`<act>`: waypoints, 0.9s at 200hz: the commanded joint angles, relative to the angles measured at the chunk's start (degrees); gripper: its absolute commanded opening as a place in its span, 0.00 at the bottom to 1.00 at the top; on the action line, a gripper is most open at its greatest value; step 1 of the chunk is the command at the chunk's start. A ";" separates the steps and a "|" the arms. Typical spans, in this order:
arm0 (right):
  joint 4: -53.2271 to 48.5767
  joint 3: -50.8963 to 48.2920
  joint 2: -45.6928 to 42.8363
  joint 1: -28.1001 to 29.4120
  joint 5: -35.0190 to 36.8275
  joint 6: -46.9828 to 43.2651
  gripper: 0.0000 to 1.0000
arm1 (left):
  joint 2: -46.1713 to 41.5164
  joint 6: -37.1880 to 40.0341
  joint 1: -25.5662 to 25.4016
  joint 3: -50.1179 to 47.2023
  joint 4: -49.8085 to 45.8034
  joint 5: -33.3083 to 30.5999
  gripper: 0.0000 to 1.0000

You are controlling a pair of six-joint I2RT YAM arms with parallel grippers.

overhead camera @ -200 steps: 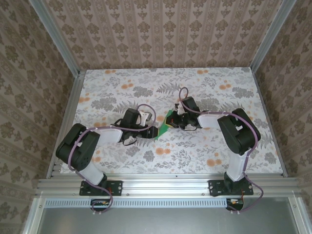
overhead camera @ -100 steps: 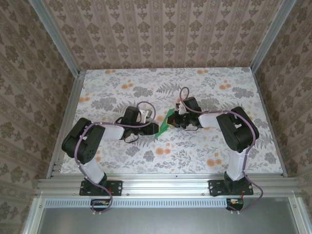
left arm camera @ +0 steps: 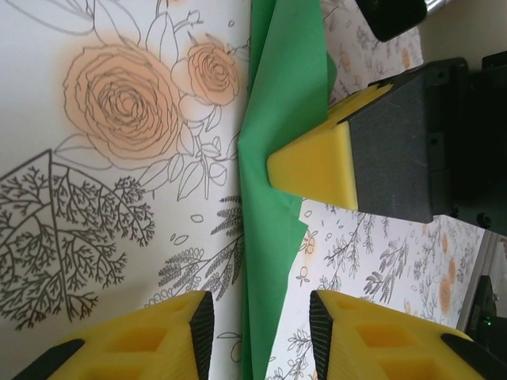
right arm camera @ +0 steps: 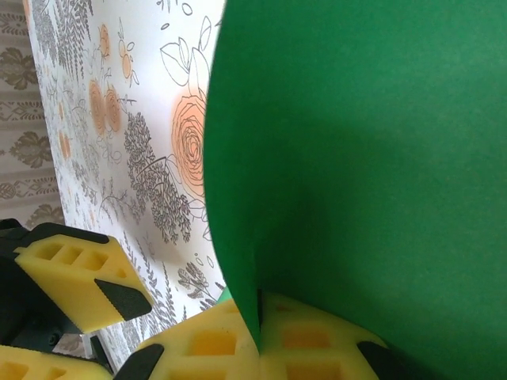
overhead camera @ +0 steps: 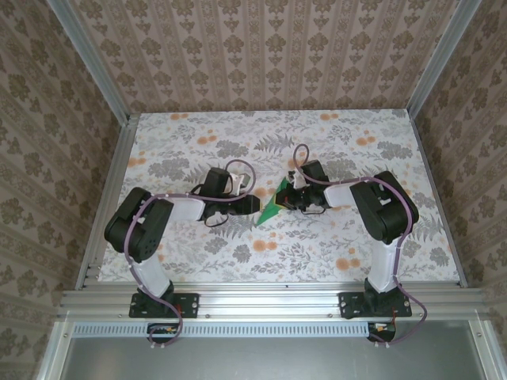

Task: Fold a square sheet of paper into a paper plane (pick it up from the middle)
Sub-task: Fold the wing for the fifth time at the center of the table.

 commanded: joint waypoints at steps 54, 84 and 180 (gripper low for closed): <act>2.68 -1.62 1.01 -0.66 -0.92 0.66 0.06 | -1.03 10.08 -5.26 0.60 -10.92 -7.14 0.39; 3.15 -1.71 1.17 -0.68 -1.04 1.14 0.05 | -2.20 11.80 -6.92 0.11 -12.17 -11.38 0.31; 3.37 -1.62 0.13 -0.95 -1.96 2.35 0.05 | -4.08 18.11 -13.91 0.46 -15.91 -28.84 0.08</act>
